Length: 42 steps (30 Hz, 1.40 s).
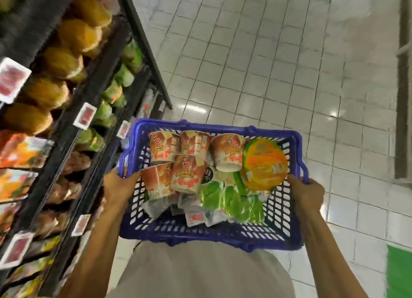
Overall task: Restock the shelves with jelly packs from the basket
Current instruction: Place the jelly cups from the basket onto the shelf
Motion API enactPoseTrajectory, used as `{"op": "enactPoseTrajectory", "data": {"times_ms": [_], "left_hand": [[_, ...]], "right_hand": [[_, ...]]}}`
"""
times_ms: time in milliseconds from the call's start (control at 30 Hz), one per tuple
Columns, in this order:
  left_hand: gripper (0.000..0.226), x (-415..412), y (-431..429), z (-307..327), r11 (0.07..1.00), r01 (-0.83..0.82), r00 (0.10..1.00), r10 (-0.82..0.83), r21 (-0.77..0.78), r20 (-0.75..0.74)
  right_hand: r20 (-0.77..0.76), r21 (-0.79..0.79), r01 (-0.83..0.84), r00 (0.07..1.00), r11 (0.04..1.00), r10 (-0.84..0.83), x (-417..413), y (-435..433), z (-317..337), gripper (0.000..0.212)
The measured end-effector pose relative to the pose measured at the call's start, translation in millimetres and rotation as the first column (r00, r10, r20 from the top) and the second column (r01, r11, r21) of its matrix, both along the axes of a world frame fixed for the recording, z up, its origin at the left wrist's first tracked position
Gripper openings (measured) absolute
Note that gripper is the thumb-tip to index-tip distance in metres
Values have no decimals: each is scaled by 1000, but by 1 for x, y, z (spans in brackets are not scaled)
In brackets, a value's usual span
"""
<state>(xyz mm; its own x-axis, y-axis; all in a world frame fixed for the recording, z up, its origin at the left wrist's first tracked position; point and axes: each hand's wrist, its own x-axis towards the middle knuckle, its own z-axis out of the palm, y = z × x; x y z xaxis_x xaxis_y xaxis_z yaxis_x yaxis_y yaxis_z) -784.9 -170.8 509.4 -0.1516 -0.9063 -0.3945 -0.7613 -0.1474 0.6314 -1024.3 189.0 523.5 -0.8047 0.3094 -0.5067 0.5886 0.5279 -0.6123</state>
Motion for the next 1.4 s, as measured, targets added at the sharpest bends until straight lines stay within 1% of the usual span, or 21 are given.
{"op": "enactPoseTrajectory", "data": {"times_ms": [67, 167, 200, 233, 333, 367, 433, 500, 600, 700, 833, 967, 1033, 1100, 1167, 1233, 1333, 1400], "left_hand": [[31, -48, -28, 4, 999, 33, 999, -33, -1, -1], [51, -113, -65, 17, 994, 106, 994, -107, 21, 31], [53, -134, -76, 21, 992, 127, 991, -128, 22, 32], [48, -154, -86, 24, 989, 146, 989, -147, 18, 32], [21, -214, -106, 24, 980, 198, 980, -198, -3, 19], [18, -233, -112, 22, 979, 204, 979, -204, 10, 7], [21, -276, -122, 14, 977, 204, 979, -202, 61, -36], [25, -321, -130, 7, 979, 196, 981, -196, 59, -14], [20, -384, -136, -2, 988, 151, 988, -151, 12, 7], [15, -431, -136, -6, 998, 61, 998, -61, 0, 6], [14, -484, -145, -2, 1000, 16, 999, -15, -26, 28], [19, -535, -163, -2, 995, -88, 996, 89, -43, 8], [18, -558, -173, -7, 990, -134, 991, 134, -34, -2], [18, -585, -189, -14, 985, -172, 985, 172, -19, 2], [27, -617, -212, -20, 981, -194, 981, 194, -23, 17], [31, -652, -240, -23, 982, -187, 982, 188, -35, 15], [30, -697, -284, -17, 982, -183, 982, 185, -53, 37], [27, -720, -308, -13, 975, -217, 976, 218, -44, 24]], "right_hand": [[-12, -6, 50, 999, 999, -51, -32, -17, 0, 36], [-21, -15, 135, 991, 991, -136, -73, -38, 4, 38], [-28, -23, 151, 988, 988, -151, -87, -43, 5, 37], [-35, -25, 161, 986, 987, -162, -100, -48, 6, 36], [-47, -15, 183, 982, 983, -184, -143, -59, 7, 35], [-41, -17, 198, 979, 980, -199, -158, -62, 5, 36], [-13, -31, 235, 972, 972, -235, -193, -67, 1, 36], [-2, -49, 237, 972, 970, -237, -235, -74, -6, 33], [-3, -47, 204, 979, 978, -204, -313, -88, -10, 30], [-5, -42, 139, 990, 989, -139, -393, -101, -5, 30], [-13, -22, 19, 1000, 1000, -19, -486, -127, 5, 32], [-30, -5, -65, 997, 998, 64, -568, -168, 8, 33], [-41, 3, -112, 993, 994, 112, -608, -194, 7, 32], [-43, 7, -155, 987, 988, 156, -647, -225, 5, 32], [-41, 12, -174, 984, 985, 175, -685, -259, 2, 32], [-28, 31, -171, 985, 985, 172, -722, -293, 0, 34], [-17, 48, -188, 982, 981, 189, -771, -339, 3, 35], [-27, 42, -231, 972, 972, 233, -802, -370, 6, 33]]}}
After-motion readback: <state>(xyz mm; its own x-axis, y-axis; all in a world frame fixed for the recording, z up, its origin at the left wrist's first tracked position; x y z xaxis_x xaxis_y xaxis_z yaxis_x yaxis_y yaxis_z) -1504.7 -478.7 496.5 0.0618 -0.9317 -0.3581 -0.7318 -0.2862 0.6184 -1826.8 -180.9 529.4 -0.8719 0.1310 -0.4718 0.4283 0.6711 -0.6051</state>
